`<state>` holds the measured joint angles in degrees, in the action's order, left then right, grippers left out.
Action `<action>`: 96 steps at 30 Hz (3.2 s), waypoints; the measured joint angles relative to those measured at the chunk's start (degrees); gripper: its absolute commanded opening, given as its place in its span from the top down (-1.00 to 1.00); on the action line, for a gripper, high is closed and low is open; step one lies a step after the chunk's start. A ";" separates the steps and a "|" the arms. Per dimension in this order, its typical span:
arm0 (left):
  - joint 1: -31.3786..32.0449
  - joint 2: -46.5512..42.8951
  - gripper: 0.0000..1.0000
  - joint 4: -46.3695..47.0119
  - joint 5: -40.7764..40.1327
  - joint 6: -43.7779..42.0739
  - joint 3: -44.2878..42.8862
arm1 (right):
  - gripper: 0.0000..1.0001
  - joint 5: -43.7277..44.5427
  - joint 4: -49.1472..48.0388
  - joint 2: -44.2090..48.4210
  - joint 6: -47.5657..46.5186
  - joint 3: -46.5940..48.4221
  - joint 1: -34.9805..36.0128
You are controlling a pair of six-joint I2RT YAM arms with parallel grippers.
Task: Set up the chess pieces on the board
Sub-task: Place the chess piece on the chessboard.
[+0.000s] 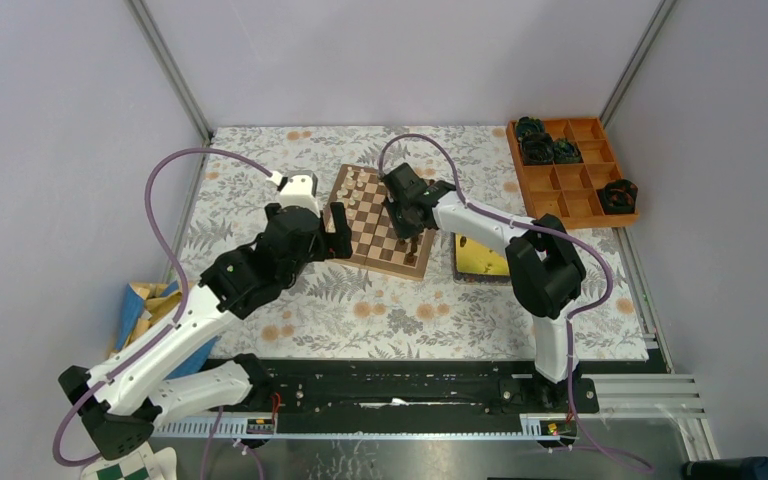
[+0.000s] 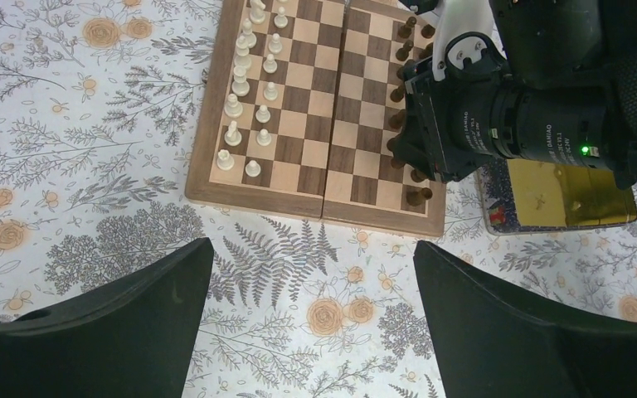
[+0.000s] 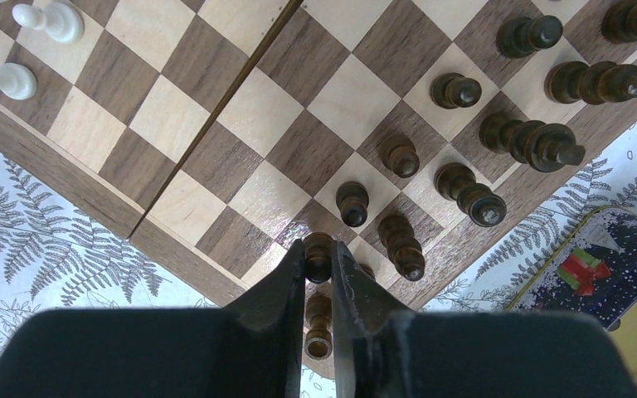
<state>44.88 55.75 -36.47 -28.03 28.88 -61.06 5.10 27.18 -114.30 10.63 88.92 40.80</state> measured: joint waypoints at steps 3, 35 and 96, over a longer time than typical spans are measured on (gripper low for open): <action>-0.33 0.57 -0.97 0.00 0.24 -0.33 -0.02 | 1.00 0.02 -0.70 0.00 0.00 -0.68 0.04; -1.57 1.42 -0.97 0.50 2.14 -0.57 -0.22 | 0.52 0.22 -3.69 0.00 -0.42 -3.32 0.28; -6.69 12.74 -0.98 7.45 7.30 -5.51 -5.57 | -0.24 15.28 -3.06 19.54 -2.19 -11.91 -5.16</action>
<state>38.20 68.49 -29.02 -20.73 23.38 -66.63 20.38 24.12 -94.76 8.45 77.01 35.64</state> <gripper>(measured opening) 0.987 0.616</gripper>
